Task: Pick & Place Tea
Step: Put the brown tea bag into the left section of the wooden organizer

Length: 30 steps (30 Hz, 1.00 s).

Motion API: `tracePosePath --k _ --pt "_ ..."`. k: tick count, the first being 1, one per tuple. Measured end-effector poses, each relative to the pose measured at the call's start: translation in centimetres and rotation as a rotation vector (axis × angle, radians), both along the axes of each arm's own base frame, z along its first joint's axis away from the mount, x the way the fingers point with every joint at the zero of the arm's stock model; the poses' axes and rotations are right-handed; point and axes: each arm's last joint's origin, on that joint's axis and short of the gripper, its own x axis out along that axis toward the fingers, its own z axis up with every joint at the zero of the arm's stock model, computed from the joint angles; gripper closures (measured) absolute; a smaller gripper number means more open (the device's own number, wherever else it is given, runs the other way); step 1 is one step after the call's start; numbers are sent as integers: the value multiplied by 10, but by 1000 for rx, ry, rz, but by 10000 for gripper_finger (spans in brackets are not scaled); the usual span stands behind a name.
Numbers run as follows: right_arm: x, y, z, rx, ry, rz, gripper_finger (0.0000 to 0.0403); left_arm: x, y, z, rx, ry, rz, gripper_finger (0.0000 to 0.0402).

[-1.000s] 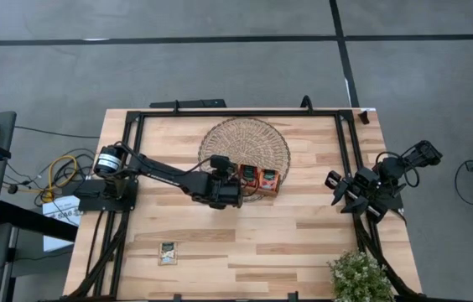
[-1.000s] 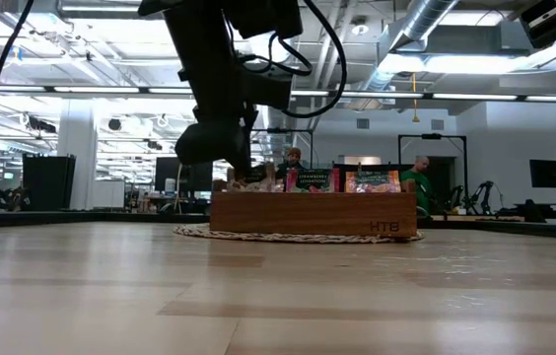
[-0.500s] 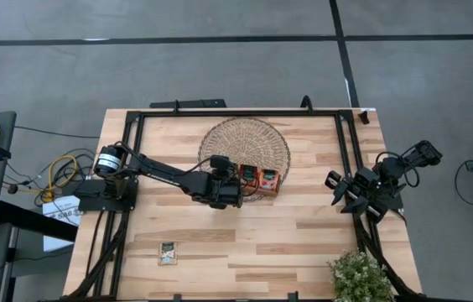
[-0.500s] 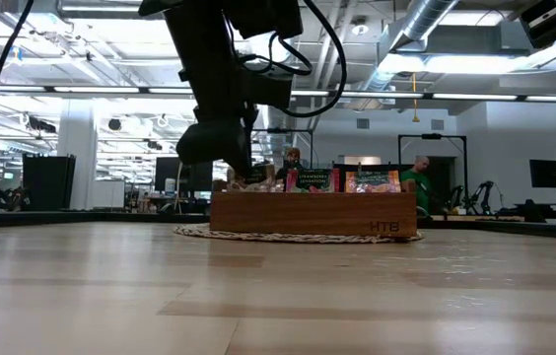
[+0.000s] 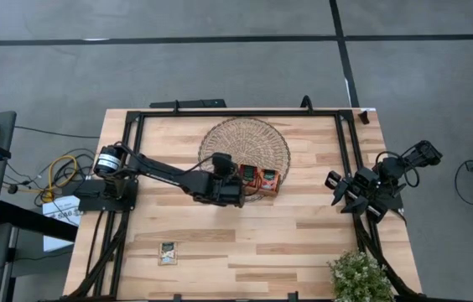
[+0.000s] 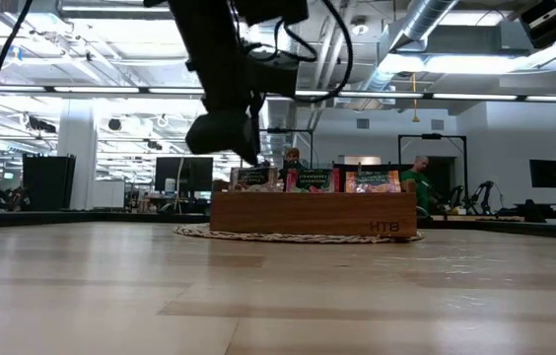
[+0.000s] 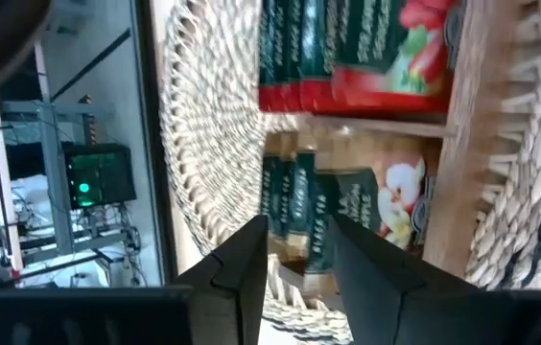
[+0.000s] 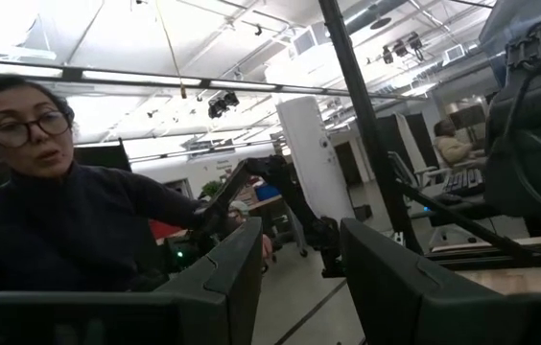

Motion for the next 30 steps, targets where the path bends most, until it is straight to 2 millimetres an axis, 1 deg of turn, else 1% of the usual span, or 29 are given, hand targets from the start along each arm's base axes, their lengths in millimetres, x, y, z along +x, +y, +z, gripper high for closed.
tracePosePath --k 3,5,7,9,11,13,14,17,22,27,30 --pt "0 0 0 0 0 0 269 2 -1 12 56 7 -1 293" --pt "0 0 0 0 0 0 269 3 -4 27 125 5 23 293" --pt "0 0 0 0 0 0 269 0 -8 43 142 -31 81 293" --pt "0 0 0 0 0 0 269 -6 -17 61 83 -57 144 293" --pt "0 0 0 -1 -1 1 269 -16 -28 77 -48 -79 233 293" --pt "0 0 0 -16 -10 -5 269 -27 -39 88 -202 -79 343 294" --pt "0 0 -1 -29 -12 -9 269 -32 -45 89 -264 -62 392 294" --pt "2 1 -6 -72 23 -15 269 -49 -72 88 -359 -20 489 294" --pt "4 2 -14 -116 99 -14 269 -73 -123 71 -441 20 472 294" --pt "6 1 -20 -161 149 -30 269 -97 -156 51 -557 81 604 294" --pt "7 -1 -23 -164 187 -56 269 -108 -170 44 -590 98 651 294"
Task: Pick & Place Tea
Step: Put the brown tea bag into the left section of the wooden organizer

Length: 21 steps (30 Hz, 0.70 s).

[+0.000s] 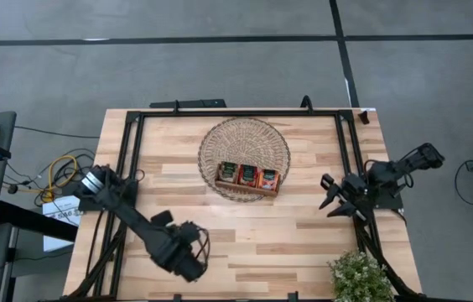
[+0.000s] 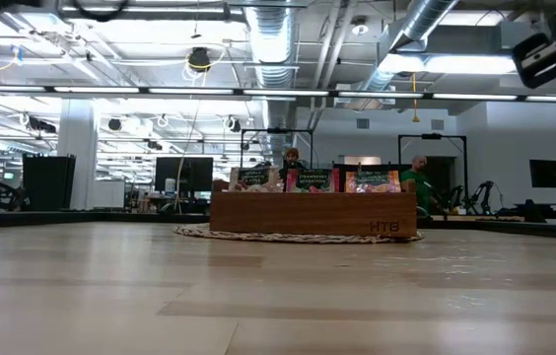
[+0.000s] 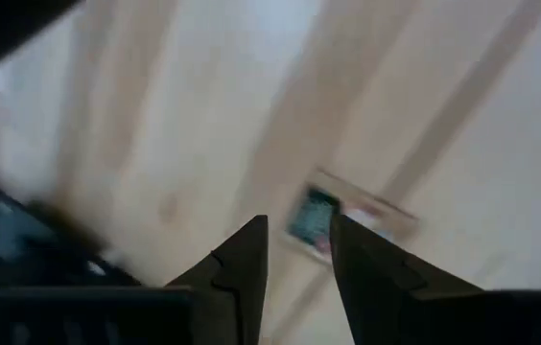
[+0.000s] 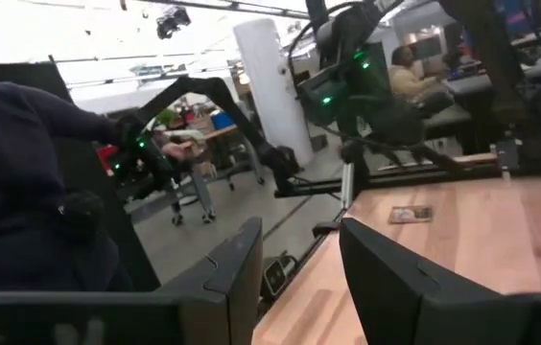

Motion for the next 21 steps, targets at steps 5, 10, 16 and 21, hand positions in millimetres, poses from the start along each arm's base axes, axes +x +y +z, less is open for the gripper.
tracePosePath --k 5,10,16,21 --pt "2 -4 -2 -6 17 -12 269 -10 -11 -9 -70 47 55 294" --pt "3 -7 -1 2 17 -51 269 -13 -10 -21 -95 97 69 294" --pt "3 -6 -1 15 20 1 269 -26 -3 -45 -38 181 10 294" --pt "2 -6 -1 20 24 13 269 -37 -13 -57 -22 145 -96 294"
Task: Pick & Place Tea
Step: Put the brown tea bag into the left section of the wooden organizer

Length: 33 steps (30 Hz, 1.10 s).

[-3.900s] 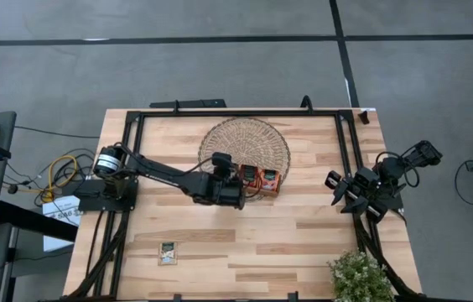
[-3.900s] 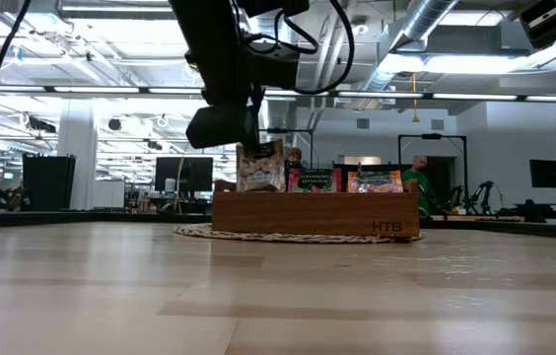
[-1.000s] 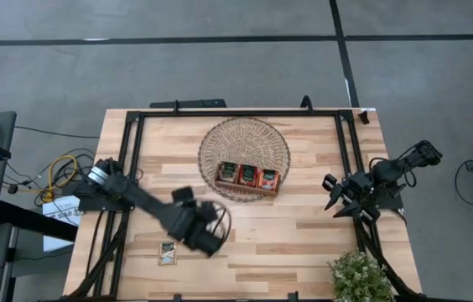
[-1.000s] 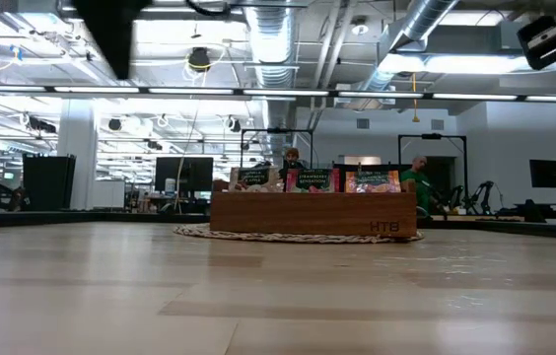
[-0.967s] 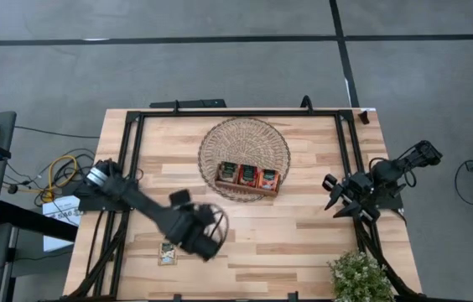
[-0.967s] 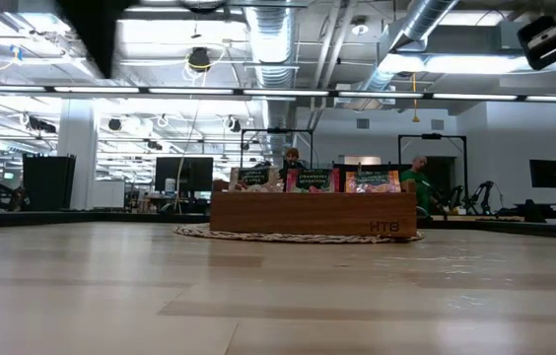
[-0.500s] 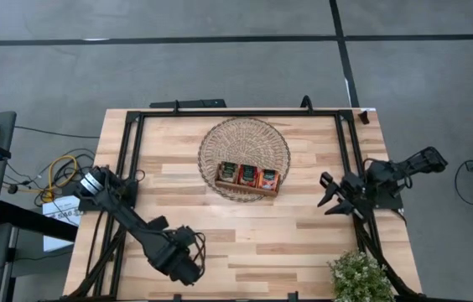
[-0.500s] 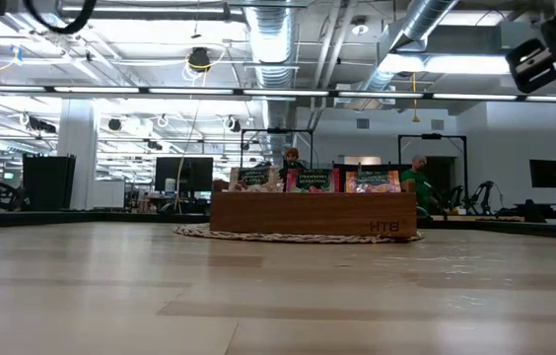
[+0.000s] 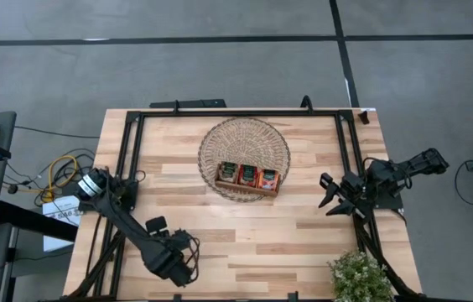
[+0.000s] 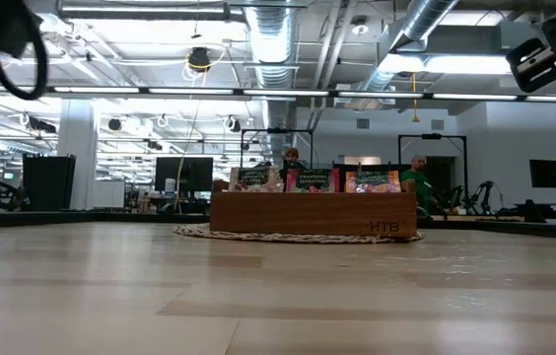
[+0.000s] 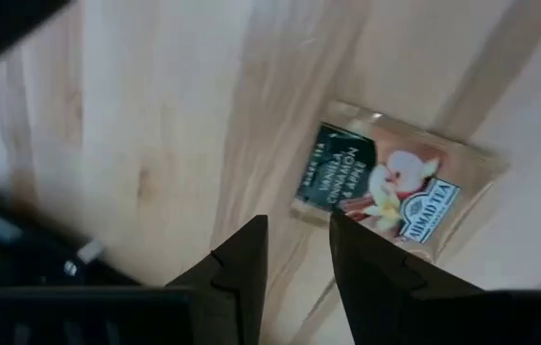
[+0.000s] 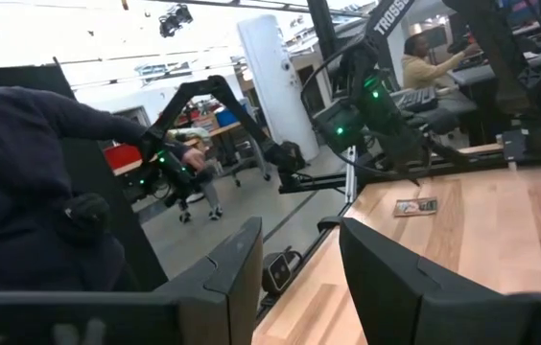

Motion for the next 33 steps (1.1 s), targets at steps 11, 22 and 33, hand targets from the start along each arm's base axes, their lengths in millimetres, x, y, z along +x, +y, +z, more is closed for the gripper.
tracePosePath --k 11,22,33 --pt "0 0 0 0 0 0 269 -13 -15 -16 -81 -18 -51 294" --pt "0 0 0 1 0 -3 269 -9 -9 -12 -131 -61 -123 294" --pt "0 0 2 28 0 -7 269 -19 17 26 -73 -338 -35 294"
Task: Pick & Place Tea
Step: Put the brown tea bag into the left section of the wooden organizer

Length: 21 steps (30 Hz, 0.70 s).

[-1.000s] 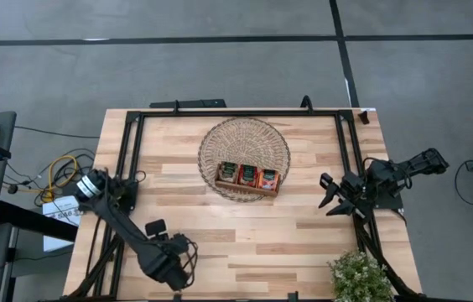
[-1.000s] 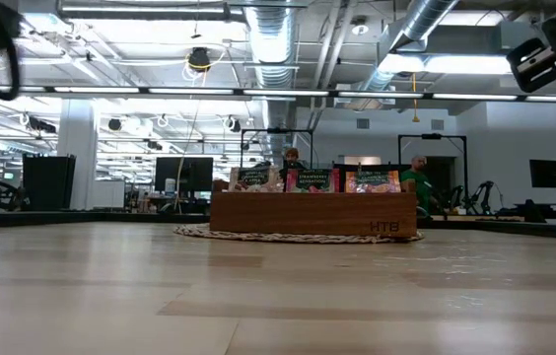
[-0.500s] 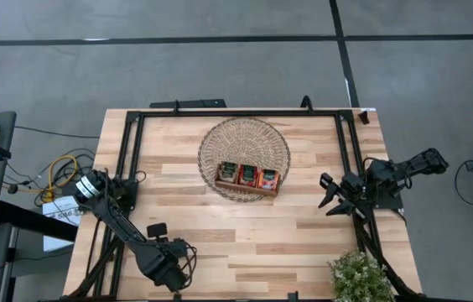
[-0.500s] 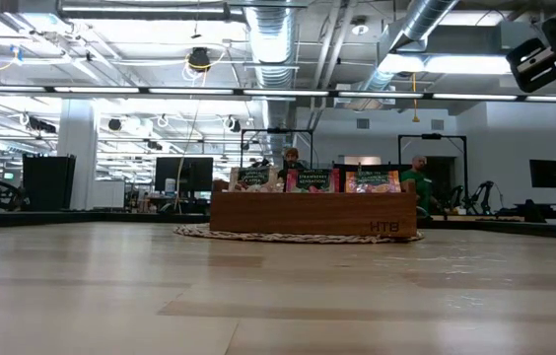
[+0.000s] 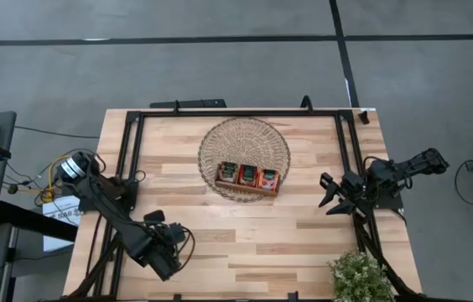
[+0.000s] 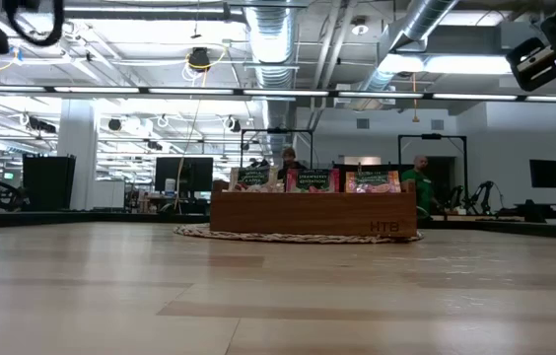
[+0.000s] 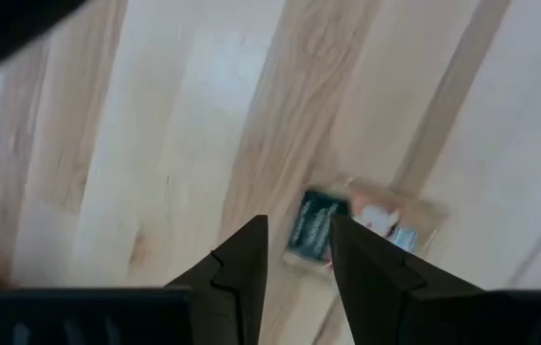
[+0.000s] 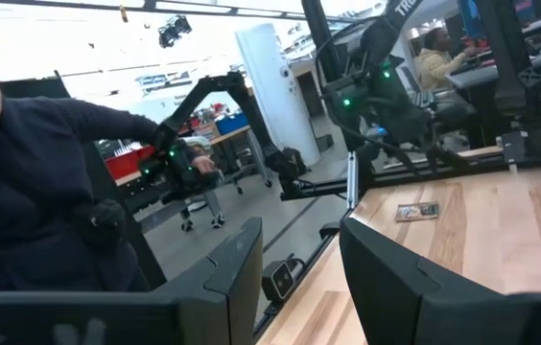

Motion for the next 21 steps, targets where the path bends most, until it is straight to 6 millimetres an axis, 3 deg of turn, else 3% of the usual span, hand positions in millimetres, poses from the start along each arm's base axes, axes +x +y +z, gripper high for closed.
tracePosePath --k 21 --pt "0 0 1 3 -6 0 269 -11 9 -40 -63 56 -176 294"
